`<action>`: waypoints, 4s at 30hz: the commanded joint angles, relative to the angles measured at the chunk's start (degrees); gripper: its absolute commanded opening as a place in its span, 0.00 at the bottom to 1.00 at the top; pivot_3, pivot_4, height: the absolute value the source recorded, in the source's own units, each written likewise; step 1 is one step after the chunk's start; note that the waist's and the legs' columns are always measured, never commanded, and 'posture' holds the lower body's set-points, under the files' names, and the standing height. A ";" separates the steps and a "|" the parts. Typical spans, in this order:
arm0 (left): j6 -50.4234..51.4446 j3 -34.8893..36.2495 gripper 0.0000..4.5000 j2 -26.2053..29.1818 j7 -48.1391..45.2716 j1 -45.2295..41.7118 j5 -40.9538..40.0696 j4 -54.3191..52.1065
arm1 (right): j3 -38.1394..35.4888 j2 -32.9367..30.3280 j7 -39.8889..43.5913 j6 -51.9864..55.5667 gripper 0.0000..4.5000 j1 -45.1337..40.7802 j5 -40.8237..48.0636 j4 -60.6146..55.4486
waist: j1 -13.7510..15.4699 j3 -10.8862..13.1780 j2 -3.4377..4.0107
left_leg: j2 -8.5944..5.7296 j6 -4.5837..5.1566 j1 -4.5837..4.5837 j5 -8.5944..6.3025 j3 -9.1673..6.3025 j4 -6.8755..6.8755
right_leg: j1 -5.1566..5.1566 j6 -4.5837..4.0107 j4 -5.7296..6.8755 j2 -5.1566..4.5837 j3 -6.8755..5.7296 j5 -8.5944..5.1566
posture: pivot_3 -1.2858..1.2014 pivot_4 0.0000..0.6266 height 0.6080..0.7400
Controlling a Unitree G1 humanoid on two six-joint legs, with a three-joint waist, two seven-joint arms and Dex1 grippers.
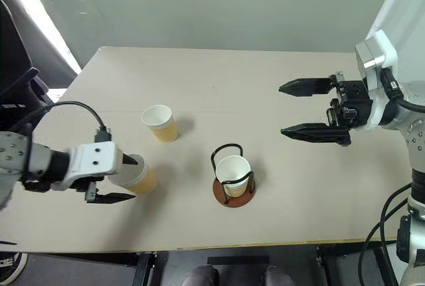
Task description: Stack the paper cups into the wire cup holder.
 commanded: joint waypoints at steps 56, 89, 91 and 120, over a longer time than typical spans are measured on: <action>-27.09 -38.42 0.01 -23.36 -20.33 -54.83 -16.07 17.91 | -15.34 -19.53 -2.99 -1.95 1.00 21.51 0.45 -15.39 | 0.44 -0.05 0.01 | 0.18 0.51 -0.77 -0.34 0.15 1.04 | 0.18 0.90 -0.85 0.18 0.17 0.32 | 0.52 0.24 1.00; -28.85 -16.78 0.83 -17.45 -5.54 -50.35 11.41 58.80 | -1.96 -16.26 -0.44 -9.31 1.00 10.63 -4.12 -6.29 | 1.07 -0.10 0.12 | 0.14 0.58 -0.90 -0.38 0.11 1.16 | -0.05 1.01 -0.82 0.21 0.50 0.40 | 0.52 0.24 1.00; -30.18 -16.86 0.83 -18.97 -6.25 -51.27 12.34 61.80 | -2.50 -16.59 -0.54 -8.97 1.00 11.09 -3.98 -6.72 | 1.14 -0.10 0.12 | 0.13 0.59 -0.92 -0.38 0.11 1.17 | -0.06 1.01 -0.82 0.20 0.49 0.40 | 0.52 0.24 1.00; -37.59 -13.62 0.01 -26.81 -14.60 -57.20 15.18 72.40 | -6.05 -18.06 -3.70 -6.31 1.00 13.23 -3.27 -10.14 | 0.68 -0.09 0.10 | 0.14 0.58 -1.01 -0.37 0.23 1.17 | -0.20 1.06 -0.83 0.24 0.54 0.40 | 0.52 0.24 1.00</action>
